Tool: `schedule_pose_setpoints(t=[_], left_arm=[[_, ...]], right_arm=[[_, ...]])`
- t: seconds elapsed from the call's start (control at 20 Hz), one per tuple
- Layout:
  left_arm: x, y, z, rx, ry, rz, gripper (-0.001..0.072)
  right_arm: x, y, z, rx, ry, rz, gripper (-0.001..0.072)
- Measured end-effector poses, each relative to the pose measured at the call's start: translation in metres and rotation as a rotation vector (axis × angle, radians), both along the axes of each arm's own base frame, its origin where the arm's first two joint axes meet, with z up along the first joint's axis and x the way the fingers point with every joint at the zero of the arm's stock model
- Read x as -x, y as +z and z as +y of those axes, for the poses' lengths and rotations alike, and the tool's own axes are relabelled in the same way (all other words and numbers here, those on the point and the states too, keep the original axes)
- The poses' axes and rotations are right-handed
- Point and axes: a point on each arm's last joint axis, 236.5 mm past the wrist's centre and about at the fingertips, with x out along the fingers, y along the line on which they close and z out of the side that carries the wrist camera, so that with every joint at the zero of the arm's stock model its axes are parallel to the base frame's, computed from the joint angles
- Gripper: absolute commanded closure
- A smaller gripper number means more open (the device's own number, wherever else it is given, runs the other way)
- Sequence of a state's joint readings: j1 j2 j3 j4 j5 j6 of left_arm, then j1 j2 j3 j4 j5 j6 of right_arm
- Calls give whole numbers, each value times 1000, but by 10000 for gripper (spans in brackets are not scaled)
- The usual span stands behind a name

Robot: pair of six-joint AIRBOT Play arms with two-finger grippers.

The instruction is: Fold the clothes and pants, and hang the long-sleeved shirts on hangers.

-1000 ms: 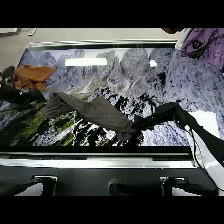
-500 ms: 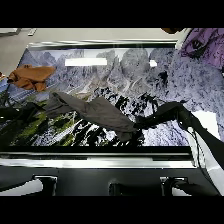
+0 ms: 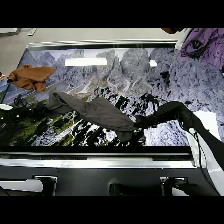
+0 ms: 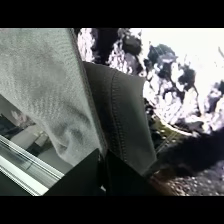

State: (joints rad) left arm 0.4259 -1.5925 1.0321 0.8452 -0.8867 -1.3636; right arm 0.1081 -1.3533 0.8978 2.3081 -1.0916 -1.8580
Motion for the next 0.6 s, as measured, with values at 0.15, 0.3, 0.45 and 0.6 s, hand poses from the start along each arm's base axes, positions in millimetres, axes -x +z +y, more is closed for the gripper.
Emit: schedule_pose_setpoints(t=[0.15,0.3,0.45,0.6], left_arm=[[-20,14,-1,-21,-16,-51,689],[-54,77,9,-84,-31,-200,689],[-80,187,20,-204,-45,-428,690],[-68,325,17,-340,-50,-691,689]], right_arm=[[-8,15,-1,0,-16,-56,682],[-43,60,-6,24,-36,-227,682],[-88,146,-18,72,-72,-471,681],[-112,261,-40,141,-140,-743,681]])
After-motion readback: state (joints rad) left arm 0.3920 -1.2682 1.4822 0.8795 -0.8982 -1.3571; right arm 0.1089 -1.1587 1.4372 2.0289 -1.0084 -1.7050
